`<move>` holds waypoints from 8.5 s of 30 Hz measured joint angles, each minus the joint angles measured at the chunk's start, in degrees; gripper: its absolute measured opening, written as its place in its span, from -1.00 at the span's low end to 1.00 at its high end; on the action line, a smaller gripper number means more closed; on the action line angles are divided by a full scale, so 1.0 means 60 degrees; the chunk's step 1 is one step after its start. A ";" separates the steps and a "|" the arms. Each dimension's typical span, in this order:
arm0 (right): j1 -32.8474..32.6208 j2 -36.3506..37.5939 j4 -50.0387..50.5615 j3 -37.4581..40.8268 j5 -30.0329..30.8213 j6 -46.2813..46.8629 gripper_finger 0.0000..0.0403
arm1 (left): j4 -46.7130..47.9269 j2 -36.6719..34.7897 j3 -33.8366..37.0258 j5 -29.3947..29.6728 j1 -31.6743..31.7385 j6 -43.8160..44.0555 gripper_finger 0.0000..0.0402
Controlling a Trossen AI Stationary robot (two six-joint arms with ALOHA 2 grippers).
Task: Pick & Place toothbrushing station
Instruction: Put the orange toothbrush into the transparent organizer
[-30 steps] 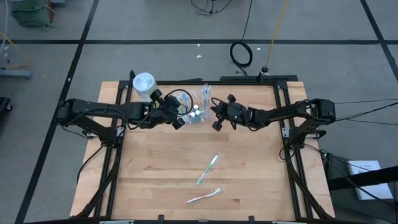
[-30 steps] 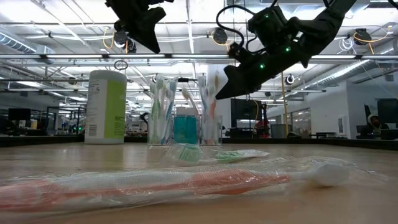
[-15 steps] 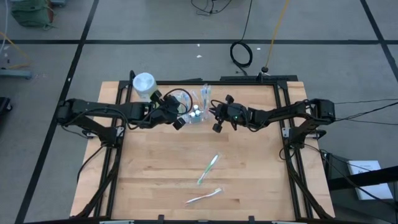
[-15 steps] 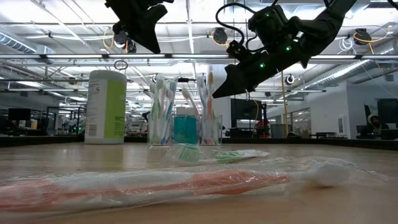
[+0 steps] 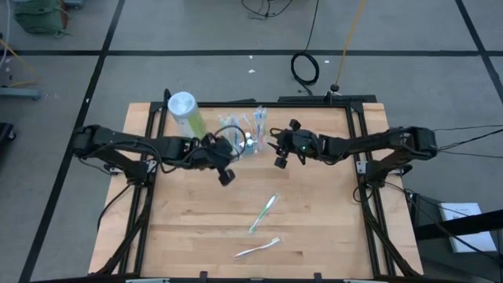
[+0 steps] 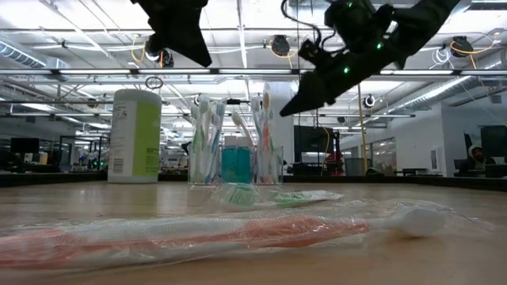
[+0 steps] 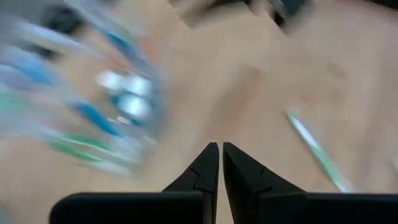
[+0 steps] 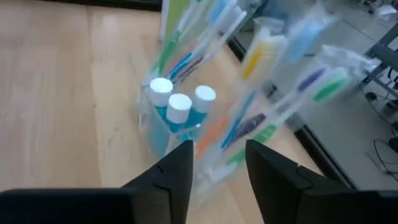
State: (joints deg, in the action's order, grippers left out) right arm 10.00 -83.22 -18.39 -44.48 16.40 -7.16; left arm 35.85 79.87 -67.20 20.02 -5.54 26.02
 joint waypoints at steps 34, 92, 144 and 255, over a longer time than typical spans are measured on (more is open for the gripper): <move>0.0004 0.2897 0.3126 0.0491 -0.0956 0.1148 -0.31 | -0.5565 0.5177 -0.0087 -0.2393 -0.3771 0.1527 -0.71; 0.0003 0.2900 0.1767 0.0865 -0.2765 0.0297 -0.31 | -0.2702 0.1486 -0.0076 0.4515 -0.5004 -0.1903 -0.96; -0.1996 0.1239 -0.6787 0.1831 -0.4506 0.1581 -0.27 | -0.6744 0.2139 -0.0079 0.5456 -0.3217 -0.4753 -0.94; -0.2142 0.3272 0.0121 0.1281 0.0000 -0.0269 -0.15 | -1.1542 -0.0513 0.3649 0.2443 0.1689 -0.5725 -0.91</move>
State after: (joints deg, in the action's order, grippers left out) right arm -2.85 -63.59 -17.67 -36.80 16.40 -8.77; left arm -33.41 76.79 -45.31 34.67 4.60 -8.33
